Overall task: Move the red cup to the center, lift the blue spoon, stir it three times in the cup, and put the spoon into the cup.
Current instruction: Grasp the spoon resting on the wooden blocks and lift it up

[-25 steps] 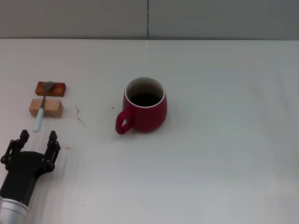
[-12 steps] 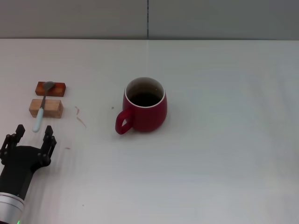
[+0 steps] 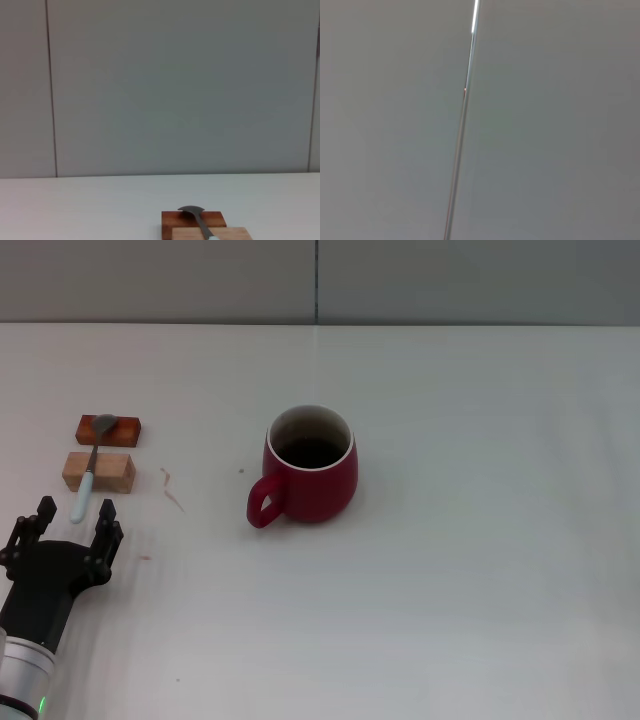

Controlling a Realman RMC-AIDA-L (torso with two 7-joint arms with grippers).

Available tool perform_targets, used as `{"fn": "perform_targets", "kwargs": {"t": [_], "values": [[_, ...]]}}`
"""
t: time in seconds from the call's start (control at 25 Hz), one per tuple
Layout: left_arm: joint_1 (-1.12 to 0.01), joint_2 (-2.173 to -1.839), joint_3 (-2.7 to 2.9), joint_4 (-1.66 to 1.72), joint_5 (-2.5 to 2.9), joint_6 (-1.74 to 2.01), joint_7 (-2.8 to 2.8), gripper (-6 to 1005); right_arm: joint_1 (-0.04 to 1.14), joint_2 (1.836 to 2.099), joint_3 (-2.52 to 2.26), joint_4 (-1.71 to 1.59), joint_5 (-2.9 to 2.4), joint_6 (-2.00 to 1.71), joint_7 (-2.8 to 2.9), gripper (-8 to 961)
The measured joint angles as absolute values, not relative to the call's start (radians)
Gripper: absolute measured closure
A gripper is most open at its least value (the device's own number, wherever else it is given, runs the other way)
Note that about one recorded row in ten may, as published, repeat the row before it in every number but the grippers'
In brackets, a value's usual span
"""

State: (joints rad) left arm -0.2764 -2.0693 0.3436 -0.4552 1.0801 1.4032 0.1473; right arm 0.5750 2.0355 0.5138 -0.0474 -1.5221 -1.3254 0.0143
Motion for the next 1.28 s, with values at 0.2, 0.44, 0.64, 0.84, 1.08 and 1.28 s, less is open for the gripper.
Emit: {"fn": "perform_targets", "kwargs": {"t": [0.2,0.44,0.64,0.84,1.08,1.28], "values": [[-0.287,-2.069,0.344,-0.449,1.08,1.392,0.147,361,0.575,2.035,0.514,-0.048,-1.523,-1.325,0.014,291],[-0.292,-2.071,0.331,-0.439,1.08,1.38,0.147,375,0.575,2.035,0.514,-0.048,-1.523,-1.325,0.014,291],[-0.301,-2.071,0.325,-0.431,1.081,1.363,0.147,386,0.575,2.036,0.514,-0.047,-1.523,-1.326,0.014,292],[-0.311,-2.071,0.319,-0.427,1.081,1.347,0.147,398,0.574,2.036,0.514,-0.048,-1.523,-1.337,0.014,291],[-0.322,-2.072,0.304,-0.419,1.082,1.316,0.147,412,0.574,2.037,0.514,-0.047,-1.523,-1.339,0.014,289],[-0.328,-2.073,0.297,-0.419,1.081,1.311,0.146,423,0.574,2.037,0.514,-0.047,-1.523,-1.339,0.014,291]]}}
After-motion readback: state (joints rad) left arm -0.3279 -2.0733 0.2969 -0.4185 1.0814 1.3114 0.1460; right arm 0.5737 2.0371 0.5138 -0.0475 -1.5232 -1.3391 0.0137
